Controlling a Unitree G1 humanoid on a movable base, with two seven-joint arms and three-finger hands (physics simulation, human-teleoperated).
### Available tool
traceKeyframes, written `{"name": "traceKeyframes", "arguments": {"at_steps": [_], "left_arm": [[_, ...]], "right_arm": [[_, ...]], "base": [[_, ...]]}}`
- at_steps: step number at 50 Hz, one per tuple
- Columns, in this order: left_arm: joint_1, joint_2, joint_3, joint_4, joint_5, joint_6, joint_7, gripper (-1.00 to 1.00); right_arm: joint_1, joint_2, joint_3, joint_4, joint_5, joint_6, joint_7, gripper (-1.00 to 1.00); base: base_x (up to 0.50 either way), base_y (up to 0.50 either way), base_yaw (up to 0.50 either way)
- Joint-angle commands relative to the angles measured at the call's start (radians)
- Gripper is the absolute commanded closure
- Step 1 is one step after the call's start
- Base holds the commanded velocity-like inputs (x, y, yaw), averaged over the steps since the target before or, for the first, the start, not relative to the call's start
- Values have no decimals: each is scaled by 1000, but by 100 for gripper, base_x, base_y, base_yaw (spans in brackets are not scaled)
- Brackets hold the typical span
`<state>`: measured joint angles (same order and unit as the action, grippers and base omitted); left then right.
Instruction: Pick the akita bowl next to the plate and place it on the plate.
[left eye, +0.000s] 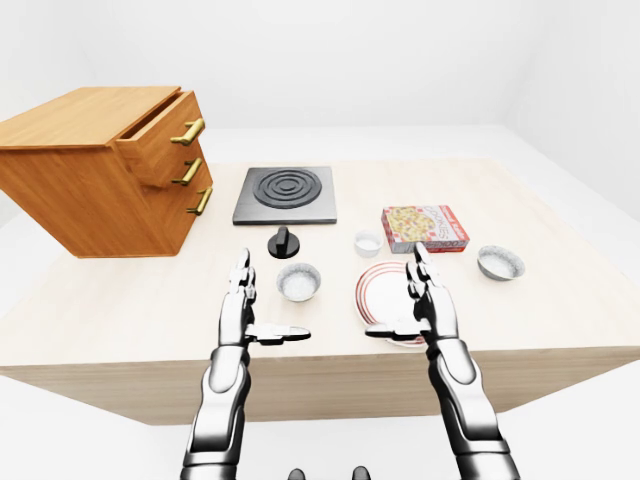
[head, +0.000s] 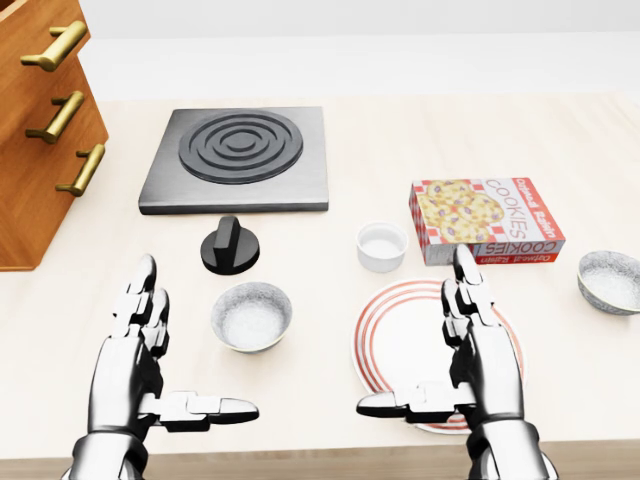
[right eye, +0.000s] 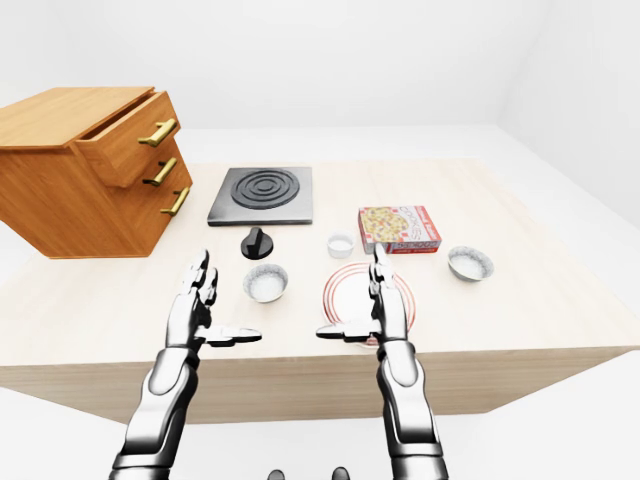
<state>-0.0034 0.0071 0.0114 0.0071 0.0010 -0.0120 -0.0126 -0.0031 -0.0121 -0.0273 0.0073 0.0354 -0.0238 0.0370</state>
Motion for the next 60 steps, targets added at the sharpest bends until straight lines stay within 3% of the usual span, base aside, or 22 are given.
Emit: {"name": "traceKeyframes", "arguments": {"at_steps": [1,8,13,14,16,22,25,29,31,35,39,51,54,59,60], "left_arm": [[-10,10,14,24,12,-33,-17,-100],[-22,10,15,59,14,-56,-12,-100],[-20,11,17,55,11,-57,-15,-100],[-19,11,16,45,10,-48,-16,-100],[-20,12,18,57,9,-59,-17,-100],[-20,12,18,56,8,-60,-18,-100],[-19,12,18,43,8,-49,-17,-100],[-18,13,20,57,9,-63,-18,-100],[-16,11,18,32,10,-41,-16,-100],[-14,10,17,25,9,-37,-16,-100],[-13,11,19,30,7,-46,-18,-100],[-5,8,14,13,11,-39,-15,-100],[-9,10,17,37,10,-58,-17,-100],[-9,11,18,35,9,-55,-18,-100],[-7,9,15,22,10,-44,-15,-100]], "right_arm": [[-12,-23,-61,13,86,-55,66,-100],[-19,-26,-57,27,80,-63,68,-100],[-12,-25,-52,24,75,-63,71,-100],[-13,-25,-53,22,78,-63,71,-100],[-13,-24,-53,34,74,-63,72,-100],[-15,-23,-56,15,80,-63,63,-100],[-11,-23,-55,2,81,-63,61,-100],[-8,-22,-52,6,78,-63,63,-100],[-8,-22,-53,6,78,-63,63,-100],[-8,-22,-52,3,76,-63,62,-100],[-6,-21,-52,4,76,-63,61,-100],[3,-20,-47,-21,69,-57,61,-100],[-1,-19,-47,-7,65,-63,59,-100],[-9,-21,-24,52,-54,-63,14,-100],[-20,-18,-14,79,-83,-63,-1,-100]], "base": [[0,0,0],[0,0,0],[0,0,0],[0,0,0],[0,0,0],[0,-28,0],[-3,-49,0],[-4,-50,0],[-4,-50,0],[-4,-50,0],[-4,-50,0],[-4,-50,0],[-2,-40,0],[0,0,0],[0,0,0]]}}
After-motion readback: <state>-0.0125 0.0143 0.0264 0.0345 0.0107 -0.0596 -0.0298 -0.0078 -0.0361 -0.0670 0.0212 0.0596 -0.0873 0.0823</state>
